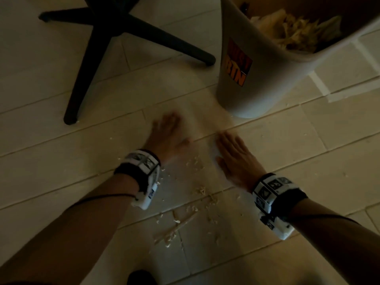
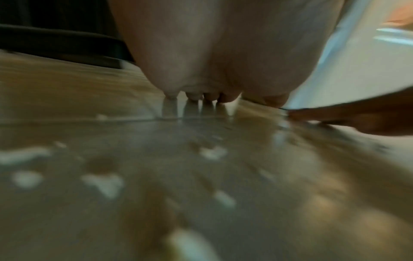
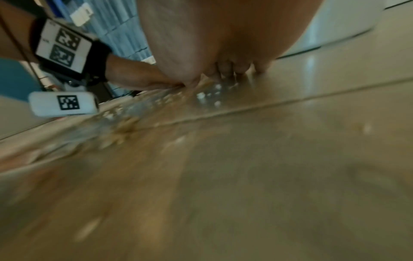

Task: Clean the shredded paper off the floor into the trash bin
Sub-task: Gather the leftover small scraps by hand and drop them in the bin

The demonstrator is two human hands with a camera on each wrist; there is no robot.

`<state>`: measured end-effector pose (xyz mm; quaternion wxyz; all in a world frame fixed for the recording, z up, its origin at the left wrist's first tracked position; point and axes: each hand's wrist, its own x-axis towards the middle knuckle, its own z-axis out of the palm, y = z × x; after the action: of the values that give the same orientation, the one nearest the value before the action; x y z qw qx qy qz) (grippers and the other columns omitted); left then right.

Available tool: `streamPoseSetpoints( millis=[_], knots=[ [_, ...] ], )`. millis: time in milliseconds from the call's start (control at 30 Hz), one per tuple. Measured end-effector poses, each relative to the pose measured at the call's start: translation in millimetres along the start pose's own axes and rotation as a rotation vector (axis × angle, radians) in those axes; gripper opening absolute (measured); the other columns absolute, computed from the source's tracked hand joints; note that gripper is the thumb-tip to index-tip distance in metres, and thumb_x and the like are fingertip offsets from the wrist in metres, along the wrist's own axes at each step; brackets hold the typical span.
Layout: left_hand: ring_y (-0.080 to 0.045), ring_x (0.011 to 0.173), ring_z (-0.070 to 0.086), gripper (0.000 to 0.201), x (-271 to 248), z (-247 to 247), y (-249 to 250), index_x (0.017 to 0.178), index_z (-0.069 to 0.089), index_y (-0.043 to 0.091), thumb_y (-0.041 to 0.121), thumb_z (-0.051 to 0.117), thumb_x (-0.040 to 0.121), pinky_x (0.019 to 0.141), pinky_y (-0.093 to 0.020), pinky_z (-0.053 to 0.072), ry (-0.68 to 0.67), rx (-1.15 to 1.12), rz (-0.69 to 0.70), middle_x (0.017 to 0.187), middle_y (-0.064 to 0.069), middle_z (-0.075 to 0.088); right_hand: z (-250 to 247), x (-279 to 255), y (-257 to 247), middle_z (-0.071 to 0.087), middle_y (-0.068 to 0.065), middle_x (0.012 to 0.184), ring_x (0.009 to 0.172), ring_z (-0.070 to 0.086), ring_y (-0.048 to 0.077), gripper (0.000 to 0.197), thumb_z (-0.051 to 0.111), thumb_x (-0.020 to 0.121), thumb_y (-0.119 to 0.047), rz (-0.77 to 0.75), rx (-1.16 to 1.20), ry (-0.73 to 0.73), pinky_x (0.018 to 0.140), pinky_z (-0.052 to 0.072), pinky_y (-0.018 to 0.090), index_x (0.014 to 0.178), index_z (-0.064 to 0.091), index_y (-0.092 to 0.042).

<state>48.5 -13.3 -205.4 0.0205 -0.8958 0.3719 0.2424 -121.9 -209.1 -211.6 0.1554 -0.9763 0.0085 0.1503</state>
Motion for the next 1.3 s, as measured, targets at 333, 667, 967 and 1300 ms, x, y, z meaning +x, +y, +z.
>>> streamPoseSetpoints(
  millis=[333, 667, 967, 1300],
  knots=[
    [-0.019, 0.149, -0.009, 0.073, -92, 35, 27, 0.155, 0.008, 0.020, 0.060, 0.018, 0.095, 0.122, -0.044, 0.002, 0.139, -0.216, 0.109, 0.162, 0.002, -0.002, 18, -53, -6, 0.039, 0.014, 0.154, 0.143, 0.035, 0.031, 0.049, 0.034, 0.102, -0.029, -0.211, 0.119, 0.170, 0.117, 0.028, 0.051, 0.144, 0.046, -0.006],
    [-0.030, 0.149, -0.003, 0.086, -121, 57, 14, 0.153, 0.001, 0.008, 0.064, 0.027, 0.094, 0.118, -0.052, 0.007, 0.079, -0.295, -0.594, 0.162, -0.013, -0.005, 45, -69, -19, 0.012, 0.018, 0.162, 0.148, 0.015, 0.037, 0.067, 0.019, 0.102, -0.046, -0.018, -0.040, 0.051, 0.117, 0.008, 0.052, 0.155, 0.016, -0.005],
    [-0.017, 0.149, -0.008, 0.073, -134, 58, 92, 0.154, 0.013, 0.023, 0.064, 0.022, 0.095, 0.122, -0.040, 0.003, 0.153, -0.484, -0.062, 0.162, 0.004, -0.001, 44, -91, -28, 0.024, 0.017, 0.157, 0.143, 0.029, 0.040, 0.060, 0.014, 0.104, -0.039, -0.058, -0.037, 0.024, 0.115, 0.006, 0.042, 0.151, 0.028, -0.005],
    [-0.031, 0.149, 0.001, 0.084, -151, 67, -7, 0.153, 0.007, 0.005, 0.062, 0.029, 0.095, 0.120, -0.047, 0.007, 0.115, -0.393, -0.586, 0.162, -0.014, -0.001, 58, -115, -18, 0.013, 0.013, 0.162, 0.149, 0.016, 0.035, 0.065, 0.023, 0.101, -0.043, 0.124, -0.027, 0.069, 0.118, 0.000, 0.043, 0.155, 0.017, -0.008]
  ],
)
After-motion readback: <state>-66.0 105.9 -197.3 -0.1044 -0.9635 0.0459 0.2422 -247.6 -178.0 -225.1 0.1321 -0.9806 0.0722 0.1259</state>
